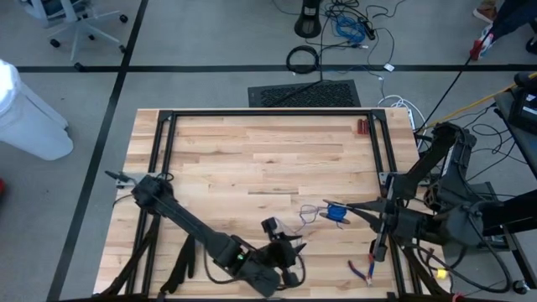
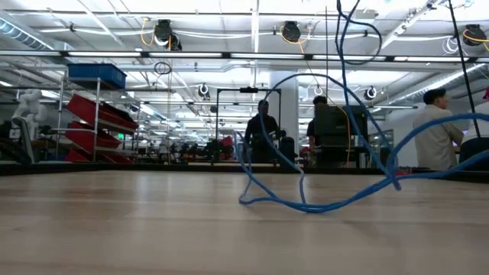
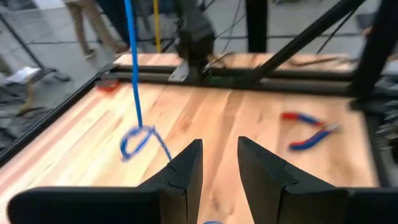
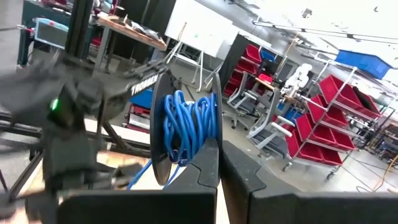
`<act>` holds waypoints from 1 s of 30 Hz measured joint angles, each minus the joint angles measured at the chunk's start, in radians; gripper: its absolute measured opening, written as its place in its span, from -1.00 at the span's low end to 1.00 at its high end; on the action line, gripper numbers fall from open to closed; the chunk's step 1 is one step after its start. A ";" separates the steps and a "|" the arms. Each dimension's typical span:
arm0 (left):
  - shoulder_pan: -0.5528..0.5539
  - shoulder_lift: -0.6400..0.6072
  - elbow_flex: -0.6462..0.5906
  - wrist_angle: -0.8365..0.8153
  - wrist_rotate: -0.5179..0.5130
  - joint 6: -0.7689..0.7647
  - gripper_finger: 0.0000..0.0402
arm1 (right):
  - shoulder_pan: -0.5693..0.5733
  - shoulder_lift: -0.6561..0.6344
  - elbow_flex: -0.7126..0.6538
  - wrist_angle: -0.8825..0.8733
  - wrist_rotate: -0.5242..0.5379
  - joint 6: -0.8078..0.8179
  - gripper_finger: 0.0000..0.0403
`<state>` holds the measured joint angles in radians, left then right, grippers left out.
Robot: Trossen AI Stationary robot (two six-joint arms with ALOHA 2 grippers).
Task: Coil cords
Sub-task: Coil the blue wire onto the black spool
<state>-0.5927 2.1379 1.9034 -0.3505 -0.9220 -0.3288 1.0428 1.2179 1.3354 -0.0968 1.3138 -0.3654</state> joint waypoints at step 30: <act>0.047 0.094 0.000 -0.003 -0.069 -0.043 -0.18 | 0.000 0.001 0.000 0.011 -0.011 -0.021 -1.00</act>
<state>-0.5456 2.2314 1.9034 -0.3540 -0.9906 -0.3715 1.0428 1.2190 1.3355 -0.0860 1.3033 -0.3866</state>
